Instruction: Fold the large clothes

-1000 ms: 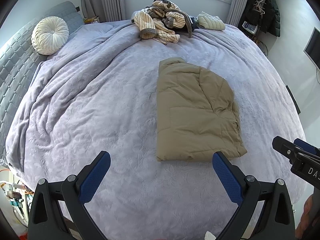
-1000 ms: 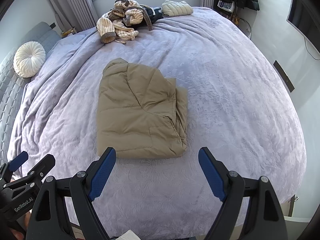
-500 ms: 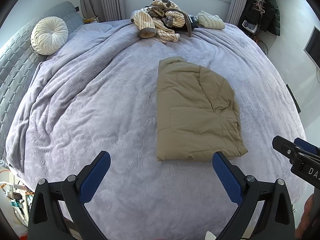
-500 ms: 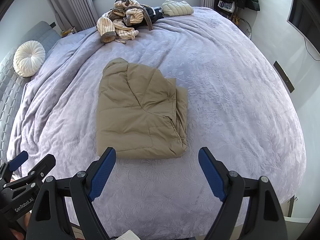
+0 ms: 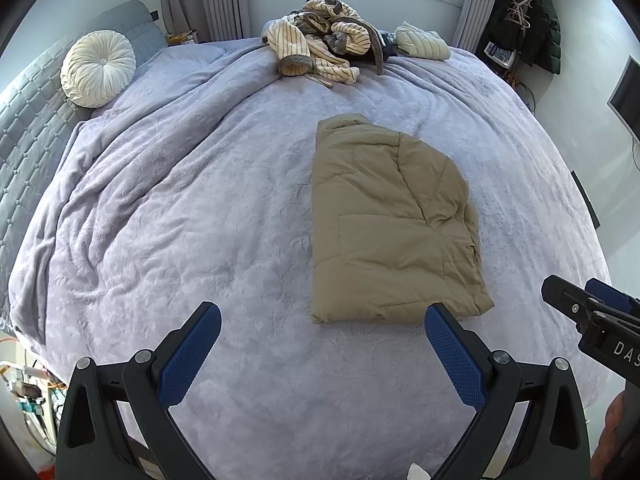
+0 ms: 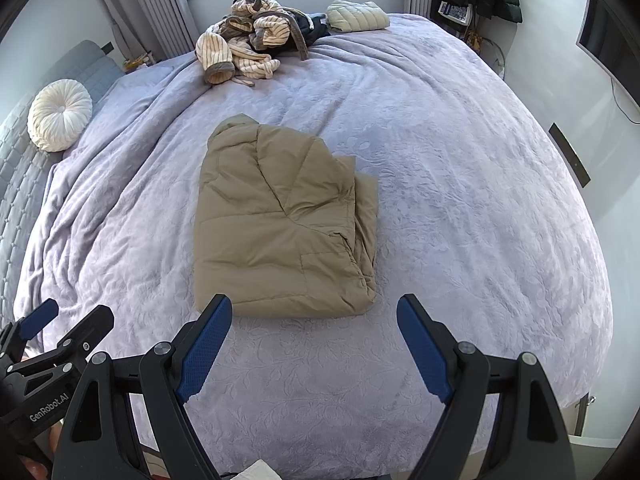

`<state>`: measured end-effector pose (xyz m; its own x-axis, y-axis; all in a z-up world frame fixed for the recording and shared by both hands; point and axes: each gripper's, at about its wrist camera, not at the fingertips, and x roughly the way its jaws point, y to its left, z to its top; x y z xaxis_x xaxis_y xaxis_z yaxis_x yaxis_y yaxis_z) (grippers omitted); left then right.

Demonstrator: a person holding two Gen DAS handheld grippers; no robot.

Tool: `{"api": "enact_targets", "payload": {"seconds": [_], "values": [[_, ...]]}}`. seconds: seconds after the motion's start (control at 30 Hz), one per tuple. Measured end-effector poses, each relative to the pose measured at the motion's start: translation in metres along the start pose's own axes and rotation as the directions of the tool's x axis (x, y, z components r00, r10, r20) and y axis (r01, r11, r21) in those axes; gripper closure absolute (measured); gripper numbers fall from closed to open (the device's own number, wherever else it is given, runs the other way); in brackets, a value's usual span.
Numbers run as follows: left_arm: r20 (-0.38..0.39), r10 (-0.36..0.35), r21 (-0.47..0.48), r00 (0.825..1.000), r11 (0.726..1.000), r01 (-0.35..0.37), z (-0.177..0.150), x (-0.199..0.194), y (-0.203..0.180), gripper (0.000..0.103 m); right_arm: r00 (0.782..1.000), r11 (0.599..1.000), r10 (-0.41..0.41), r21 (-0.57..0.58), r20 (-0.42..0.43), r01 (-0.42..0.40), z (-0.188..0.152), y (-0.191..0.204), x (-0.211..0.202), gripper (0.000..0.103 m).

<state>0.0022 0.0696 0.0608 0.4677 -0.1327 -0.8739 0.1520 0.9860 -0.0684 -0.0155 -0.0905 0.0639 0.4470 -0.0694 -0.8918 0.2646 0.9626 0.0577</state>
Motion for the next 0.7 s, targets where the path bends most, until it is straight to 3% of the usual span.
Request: {"api": "enact_targets", "payload": {"seconds": [0.7], "values": [[-0.005, -0.022, 0.017, 1.000, 1.000, 0.022, 0.0032, 0.0023, -0.0004, 0.001, 1.000, 1.000, 0.005, -0.009, -0.005, -0.005, -0.0021, 0.0007, 0.0038, 0.016]]}}
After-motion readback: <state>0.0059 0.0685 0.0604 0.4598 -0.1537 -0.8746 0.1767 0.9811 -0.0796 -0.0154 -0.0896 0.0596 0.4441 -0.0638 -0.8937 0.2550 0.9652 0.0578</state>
